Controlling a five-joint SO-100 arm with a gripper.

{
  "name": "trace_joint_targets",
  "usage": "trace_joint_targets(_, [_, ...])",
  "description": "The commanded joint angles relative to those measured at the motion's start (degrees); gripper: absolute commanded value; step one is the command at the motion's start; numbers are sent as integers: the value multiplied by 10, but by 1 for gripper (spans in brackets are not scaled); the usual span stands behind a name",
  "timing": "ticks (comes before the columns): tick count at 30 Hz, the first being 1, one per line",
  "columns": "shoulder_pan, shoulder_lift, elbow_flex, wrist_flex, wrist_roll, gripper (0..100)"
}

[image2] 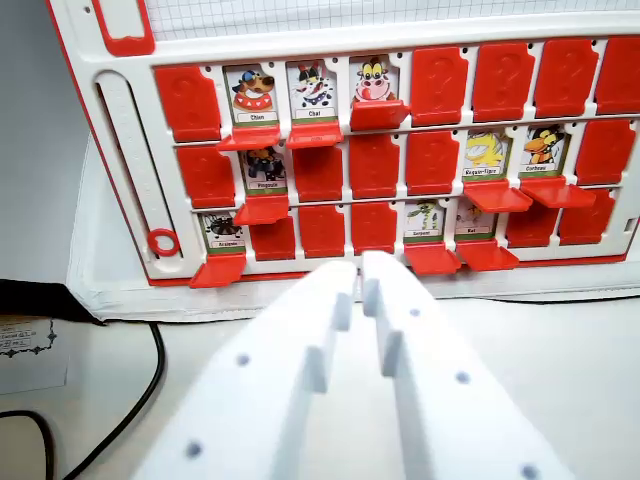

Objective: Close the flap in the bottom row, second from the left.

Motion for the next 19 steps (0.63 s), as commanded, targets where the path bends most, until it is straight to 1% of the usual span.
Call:
trace_joint_targets(1, [3,45,-65,1,3,0])
trace_joint_targets(5, [2,47,-66,2,-1,0])
trace_joint_targets(15, [8,54,-75,4,-40,0])
trace_joint_targets(19, [14,56,-70,2,-47,0])
